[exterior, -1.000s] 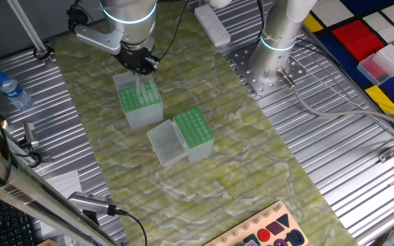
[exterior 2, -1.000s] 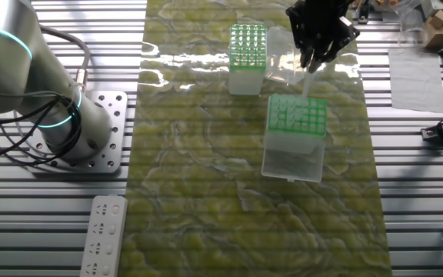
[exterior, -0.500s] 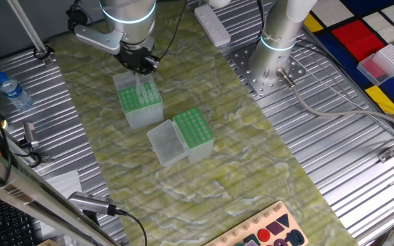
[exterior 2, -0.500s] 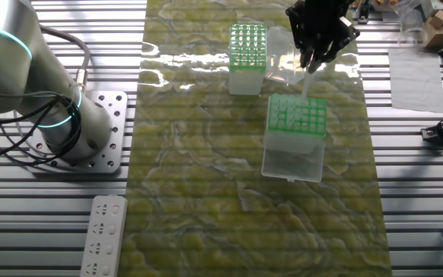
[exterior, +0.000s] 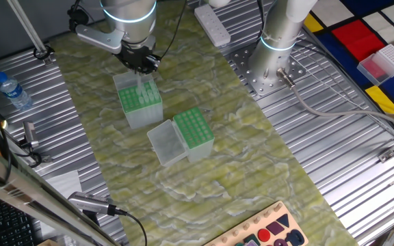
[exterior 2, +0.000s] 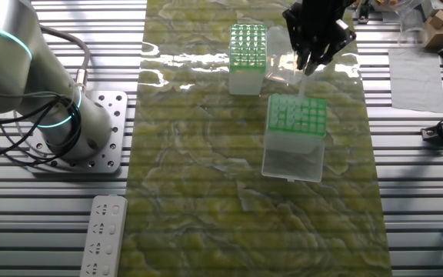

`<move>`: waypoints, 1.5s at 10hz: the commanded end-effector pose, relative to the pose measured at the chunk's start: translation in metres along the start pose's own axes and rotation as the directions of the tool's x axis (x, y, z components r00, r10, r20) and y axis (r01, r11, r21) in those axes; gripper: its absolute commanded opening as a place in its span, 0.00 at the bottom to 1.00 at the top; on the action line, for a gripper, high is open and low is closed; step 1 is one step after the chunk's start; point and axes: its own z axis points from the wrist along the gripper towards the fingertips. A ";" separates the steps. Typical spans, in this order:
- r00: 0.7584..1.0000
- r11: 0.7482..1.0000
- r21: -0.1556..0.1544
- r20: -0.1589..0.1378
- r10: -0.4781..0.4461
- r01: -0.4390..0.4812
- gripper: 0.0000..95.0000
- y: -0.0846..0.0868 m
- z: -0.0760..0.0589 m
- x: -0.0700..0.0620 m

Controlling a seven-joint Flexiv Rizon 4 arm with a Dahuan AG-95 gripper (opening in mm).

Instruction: Transfer all large pipette tips from one holder to another

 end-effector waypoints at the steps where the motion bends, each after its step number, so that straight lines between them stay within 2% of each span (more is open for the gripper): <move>1: 1.000 1.000 -0.004 0.002 0.003 -0.003 0.00 0.000 0.001 -0.002; 4: 1.000 1.000 -0.006 0.007 0.015 -0.015 0.00 0.001 0.006 -0.009; 6: 1.000 1.000 -0.004 0.010 0.006 -0.006 0.00 0.001 0.009 -0.009; 9: 0.998 0.999 0.020 0.049 -0.036 0.035 0.00 0.001 0.022 -0.004; 11: 0.997 0.998 0.025 0.045 -0.067 0.065 0.40 0.001 0.024 -0.004; 12: 0.996 0.997 0.025 0.044 -0.072 0.071 0.40 0.001 0.024 -0.004; 13: 0.996 0.997 0.025 0.044 -0.078 0.077 0.60 0.001 0.024 -0.004; 14: 0.997 0.998 0.016 0.042 -0.060 0.059 0.60 0.001 0.024 -0.004; 15: 0.999 1.000 -0.007 0.044 -0.005 0.005 0.40 0.001 0.023 -0.004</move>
